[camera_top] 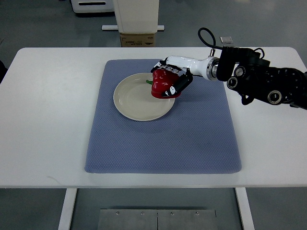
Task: Place red pepper on plate with right hand
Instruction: 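Lift the pepper and carry it onto the cream plate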
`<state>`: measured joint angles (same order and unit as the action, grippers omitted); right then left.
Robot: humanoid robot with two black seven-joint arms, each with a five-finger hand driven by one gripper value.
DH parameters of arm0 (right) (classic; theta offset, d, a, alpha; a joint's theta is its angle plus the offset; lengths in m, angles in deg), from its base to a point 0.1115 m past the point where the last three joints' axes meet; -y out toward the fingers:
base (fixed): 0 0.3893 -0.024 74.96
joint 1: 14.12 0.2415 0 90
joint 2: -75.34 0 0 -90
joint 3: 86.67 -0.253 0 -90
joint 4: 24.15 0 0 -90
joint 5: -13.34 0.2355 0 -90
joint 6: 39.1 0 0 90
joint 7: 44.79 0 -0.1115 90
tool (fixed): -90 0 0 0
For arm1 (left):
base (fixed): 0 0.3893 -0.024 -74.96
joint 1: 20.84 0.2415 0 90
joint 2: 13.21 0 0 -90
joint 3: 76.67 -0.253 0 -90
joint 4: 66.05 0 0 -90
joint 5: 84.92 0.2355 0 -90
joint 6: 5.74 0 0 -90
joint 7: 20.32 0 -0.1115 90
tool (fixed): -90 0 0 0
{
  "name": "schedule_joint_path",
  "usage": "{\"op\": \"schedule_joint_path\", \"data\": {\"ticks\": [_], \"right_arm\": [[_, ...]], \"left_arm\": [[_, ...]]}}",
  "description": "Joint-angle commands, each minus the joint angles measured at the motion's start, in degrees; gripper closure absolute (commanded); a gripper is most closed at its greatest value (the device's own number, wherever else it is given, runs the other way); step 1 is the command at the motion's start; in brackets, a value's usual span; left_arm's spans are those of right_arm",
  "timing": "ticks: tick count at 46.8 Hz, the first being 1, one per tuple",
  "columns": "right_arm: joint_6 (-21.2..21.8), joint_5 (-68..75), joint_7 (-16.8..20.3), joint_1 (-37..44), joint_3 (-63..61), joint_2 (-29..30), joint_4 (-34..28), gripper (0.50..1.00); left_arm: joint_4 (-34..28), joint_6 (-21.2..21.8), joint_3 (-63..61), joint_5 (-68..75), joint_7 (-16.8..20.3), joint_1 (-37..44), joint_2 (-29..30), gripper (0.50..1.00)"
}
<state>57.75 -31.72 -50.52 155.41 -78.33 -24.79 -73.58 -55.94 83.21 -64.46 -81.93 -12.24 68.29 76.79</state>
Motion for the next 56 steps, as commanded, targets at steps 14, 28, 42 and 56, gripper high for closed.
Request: {"op": "schedule_joint_path", "data": {"ticks": [14,28,42,56], "right_arm": [[0.00,0.14,1.51,-0.43,-2.62,10.13,8.29,1.000],[-0.26,0.32,3.00,-1.66,-3.85,10.13,13.56,1.000],[-1.40,2.34,3.71,-4.21,-4.82,10.13,13.39,1.000],[-1.40,5.33,2.39,-5.08,-5.61,10.13,12.42,1.000]], "left_arm": [[0.00,-0.01,0.00,0.00,0.01,-0.01,0.00,0.500],[0.00,-0.01,0.00,0.00,0.01,-0.01,0.00,0.500],[0.00,-0.01,0.00,0.00,0.01,-0.01,0.00,0.500],[0.00,-0.01,0.00,0.00,0.01,-0.01,0.00,0.500]]}}
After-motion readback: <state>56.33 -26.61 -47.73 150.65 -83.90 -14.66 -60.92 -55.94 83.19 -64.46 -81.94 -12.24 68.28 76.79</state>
